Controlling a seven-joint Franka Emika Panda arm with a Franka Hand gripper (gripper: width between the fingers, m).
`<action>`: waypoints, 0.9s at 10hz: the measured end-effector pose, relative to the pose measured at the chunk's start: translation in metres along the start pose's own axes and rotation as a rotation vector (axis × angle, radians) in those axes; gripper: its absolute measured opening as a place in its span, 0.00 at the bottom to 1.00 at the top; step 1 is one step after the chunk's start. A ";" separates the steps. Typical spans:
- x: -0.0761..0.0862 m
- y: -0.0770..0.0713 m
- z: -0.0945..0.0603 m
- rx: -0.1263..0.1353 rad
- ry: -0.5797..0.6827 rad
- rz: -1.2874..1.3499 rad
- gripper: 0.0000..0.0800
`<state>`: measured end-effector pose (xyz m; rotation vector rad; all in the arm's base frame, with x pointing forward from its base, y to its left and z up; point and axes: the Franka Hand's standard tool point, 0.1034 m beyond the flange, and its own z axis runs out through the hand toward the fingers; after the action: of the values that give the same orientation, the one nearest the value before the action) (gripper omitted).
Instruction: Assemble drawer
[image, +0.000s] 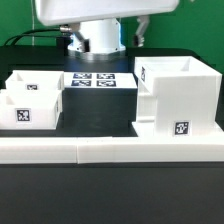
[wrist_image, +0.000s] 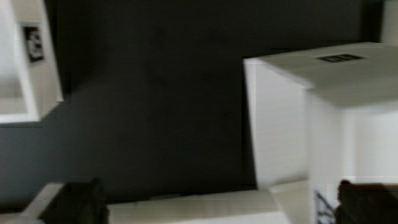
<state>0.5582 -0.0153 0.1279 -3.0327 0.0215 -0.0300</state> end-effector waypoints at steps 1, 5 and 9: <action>-0.005 0.011 0.009 -0.009 0.002 -0.041 0.81; -0.006 0.014 0.013 -0.009 -0.006 -0.045 0.81; -0.024 0.050 0.028 -0.014 -0.017 -0.078 0.81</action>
Offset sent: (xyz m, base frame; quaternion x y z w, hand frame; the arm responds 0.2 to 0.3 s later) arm 0.0000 0.0000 0.0000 0.0000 0.0000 0.0000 1.0000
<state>0.5340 -0.0620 0.0936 -3.0465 -0.0990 -0.0112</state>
